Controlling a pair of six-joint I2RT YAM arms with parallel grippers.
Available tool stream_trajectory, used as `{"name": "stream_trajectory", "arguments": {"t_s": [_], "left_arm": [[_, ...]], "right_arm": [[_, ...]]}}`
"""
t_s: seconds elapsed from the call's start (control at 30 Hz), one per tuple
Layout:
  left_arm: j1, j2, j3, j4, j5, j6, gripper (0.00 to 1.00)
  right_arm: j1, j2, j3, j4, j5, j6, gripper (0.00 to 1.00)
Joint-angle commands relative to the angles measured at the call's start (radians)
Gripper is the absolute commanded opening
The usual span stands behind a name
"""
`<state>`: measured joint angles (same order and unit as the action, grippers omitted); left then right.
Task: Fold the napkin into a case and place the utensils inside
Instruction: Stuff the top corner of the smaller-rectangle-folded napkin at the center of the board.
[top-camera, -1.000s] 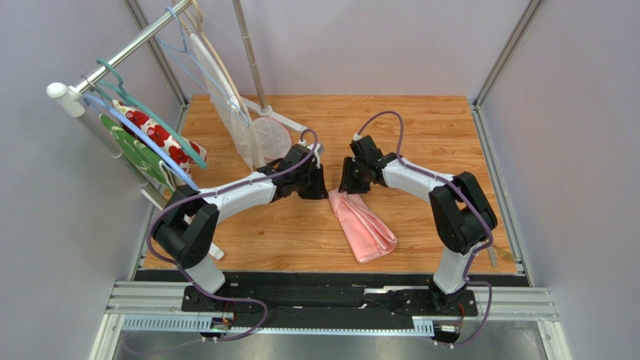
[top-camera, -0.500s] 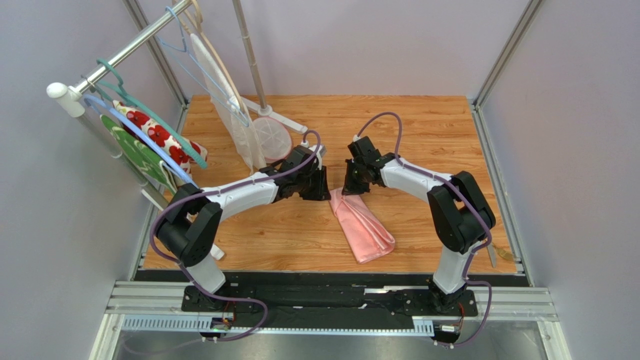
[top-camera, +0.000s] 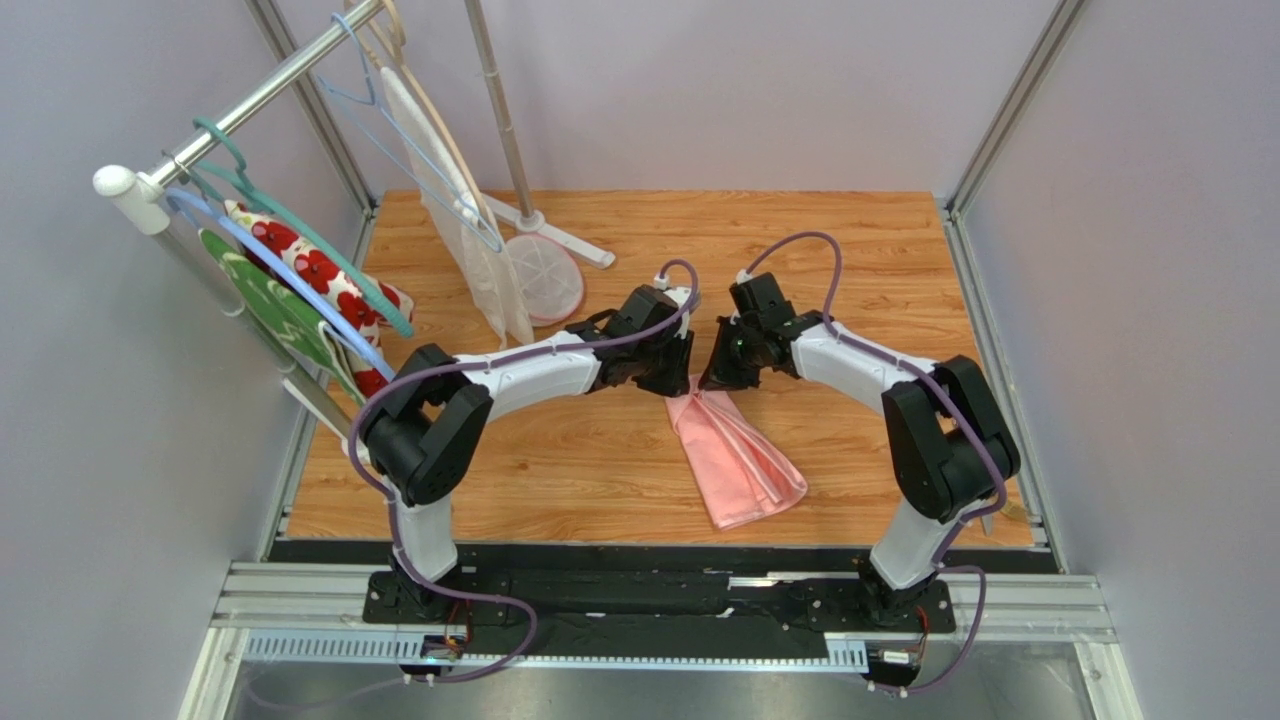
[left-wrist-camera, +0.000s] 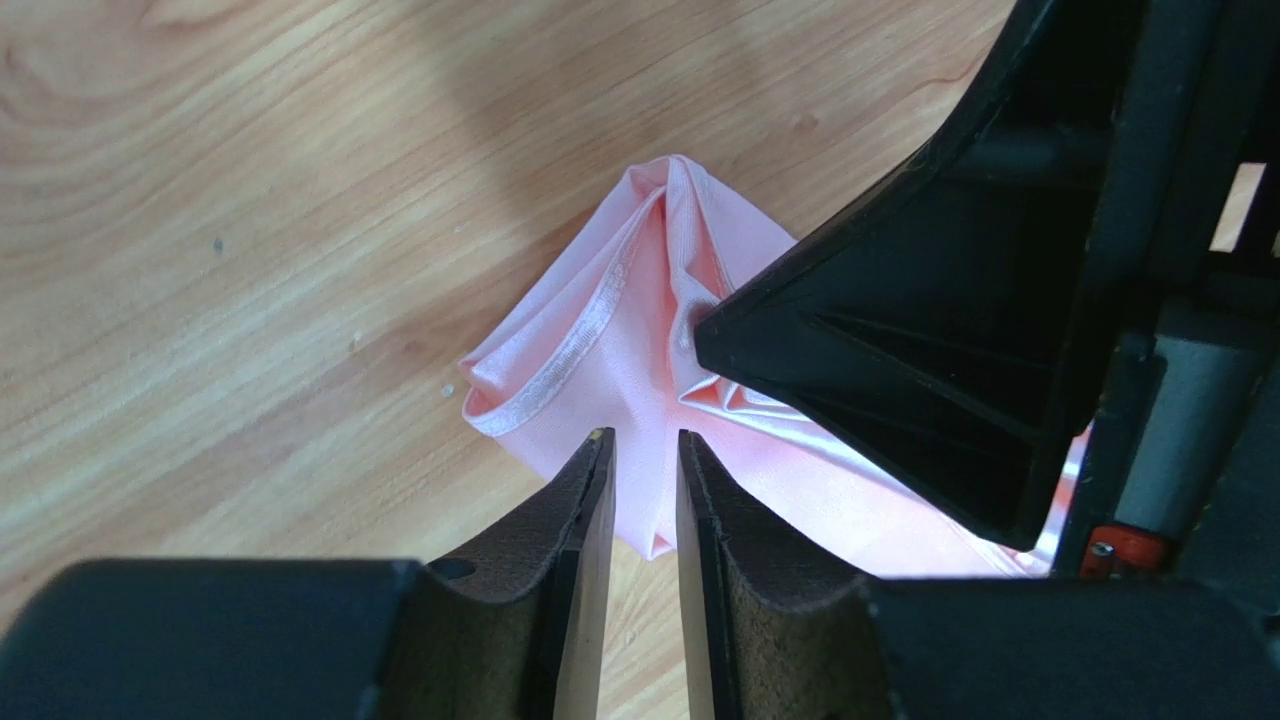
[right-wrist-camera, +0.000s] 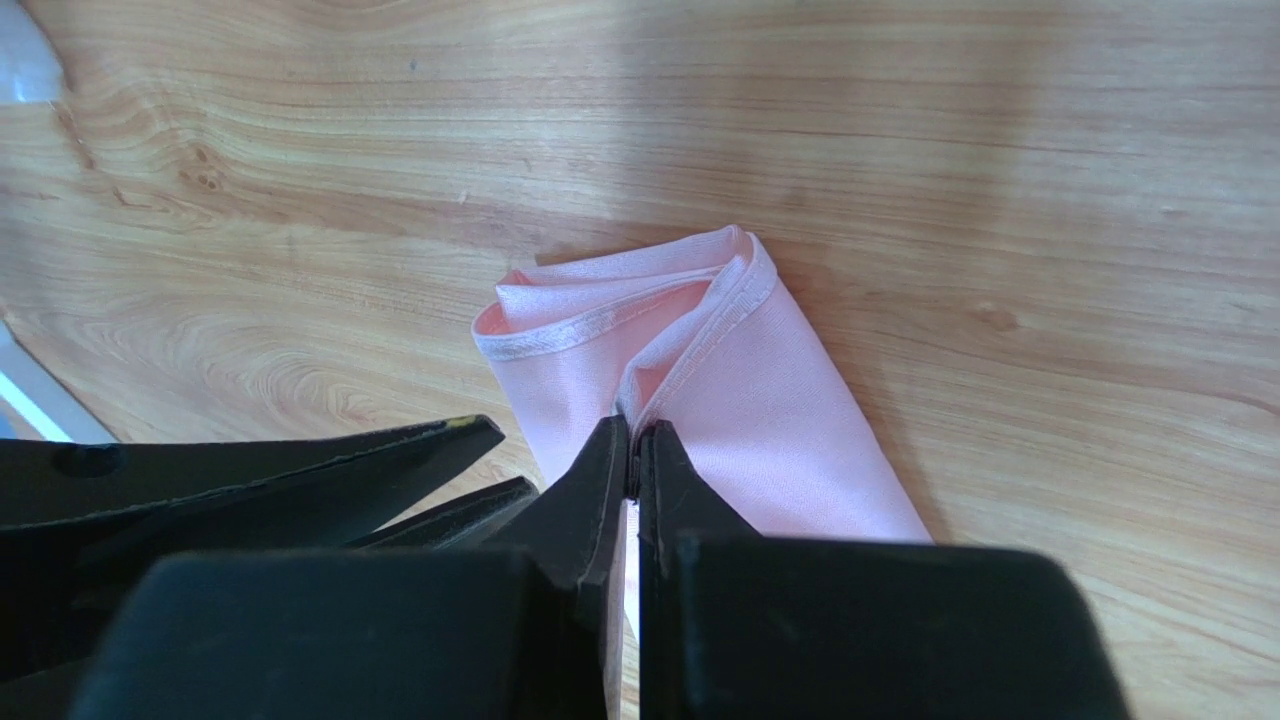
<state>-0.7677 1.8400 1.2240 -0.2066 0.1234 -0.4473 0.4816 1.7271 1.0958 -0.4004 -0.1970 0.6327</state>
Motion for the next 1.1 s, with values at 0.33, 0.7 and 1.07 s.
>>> {"name": "stream_trajectory", "arguments": {"t_s": [0.33, 0.7, 1.07], "left_arm": [[-0.082, 0.103, 0.134, -0.12, -0.103, 0.091, 0.43], [-0.124, 0.176, 0.197, -0.171, -0.249, 0.096, 0.38], [-0.124, 0.133, 0.204, -0.169, -0.266, 0.067, 0.0]], "right_arm": [[-0.063, -0.073, -0.062, 0.095, -0.119, 0.042, 0.0], [-0.071, -0.078, -0.077, 0.1, -0.136, 0.042, 0.0], [-0.072, -0.089, -0.103, 0.092, -0.147, 0.03, 0.0]]}}
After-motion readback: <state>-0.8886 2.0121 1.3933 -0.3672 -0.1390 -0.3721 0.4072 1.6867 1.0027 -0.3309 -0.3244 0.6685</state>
